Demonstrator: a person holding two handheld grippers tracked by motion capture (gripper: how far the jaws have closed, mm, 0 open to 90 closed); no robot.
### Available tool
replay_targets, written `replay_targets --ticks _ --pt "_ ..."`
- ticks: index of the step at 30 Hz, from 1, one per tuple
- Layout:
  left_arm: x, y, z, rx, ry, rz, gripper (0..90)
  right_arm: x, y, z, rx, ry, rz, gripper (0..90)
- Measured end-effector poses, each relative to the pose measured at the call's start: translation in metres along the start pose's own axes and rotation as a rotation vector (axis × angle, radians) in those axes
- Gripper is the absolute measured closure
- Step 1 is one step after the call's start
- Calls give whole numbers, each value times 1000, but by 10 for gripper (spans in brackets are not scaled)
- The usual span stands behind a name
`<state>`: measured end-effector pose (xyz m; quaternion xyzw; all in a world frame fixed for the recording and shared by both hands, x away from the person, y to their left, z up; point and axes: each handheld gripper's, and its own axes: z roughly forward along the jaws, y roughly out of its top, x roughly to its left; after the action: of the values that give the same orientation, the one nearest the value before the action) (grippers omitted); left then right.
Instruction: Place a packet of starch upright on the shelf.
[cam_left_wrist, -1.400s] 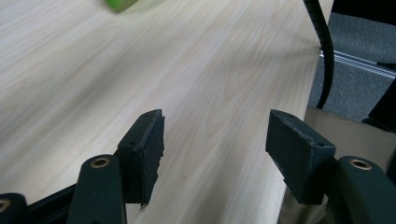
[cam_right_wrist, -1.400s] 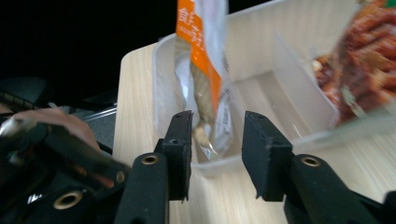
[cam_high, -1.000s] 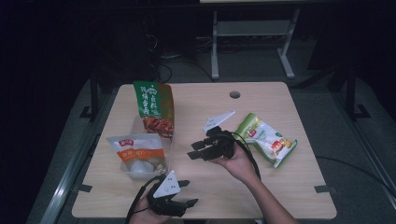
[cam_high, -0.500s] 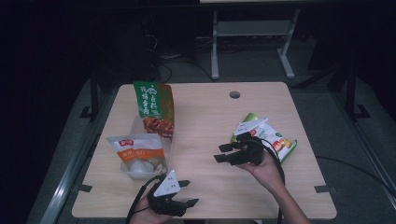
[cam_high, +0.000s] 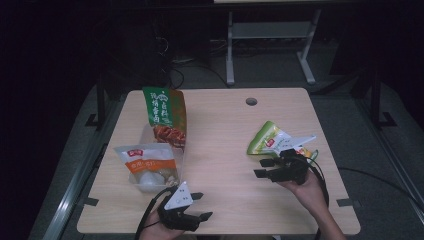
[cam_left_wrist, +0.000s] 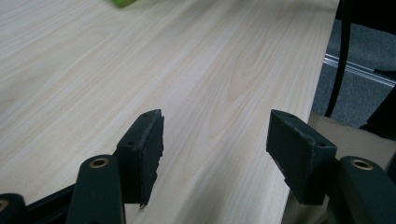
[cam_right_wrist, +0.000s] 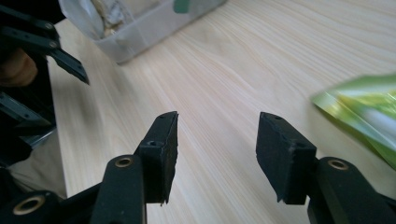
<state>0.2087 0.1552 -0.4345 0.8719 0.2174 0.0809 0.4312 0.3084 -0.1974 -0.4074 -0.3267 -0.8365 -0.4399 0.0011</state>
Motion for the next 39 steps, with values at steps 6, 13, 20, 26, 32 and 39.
replay_targets --ticks 6,13,20,26,32,39 --pt "-2 0 1 5 -7 -1 361 -8 -13 -9 11 -33 27 473" --pt "-2 0 1 2 -10 -3 361 -15 -21 -22 13 -73 42 473" --pt "-2 0 1 1 -12 -5 361 -25 -27 -31 22 -135 67 452" --pt "-1 0 1 2 -13 -6 361 -31 -31 -38 22 -178 82 450" --pt "0 0 1 1 -17 -9 361 -43 -30 -40 29 -216 100 429" --pt "1 -1 2 -9 -28 -29 360 -50 -17 -33 36 -257 71 427"
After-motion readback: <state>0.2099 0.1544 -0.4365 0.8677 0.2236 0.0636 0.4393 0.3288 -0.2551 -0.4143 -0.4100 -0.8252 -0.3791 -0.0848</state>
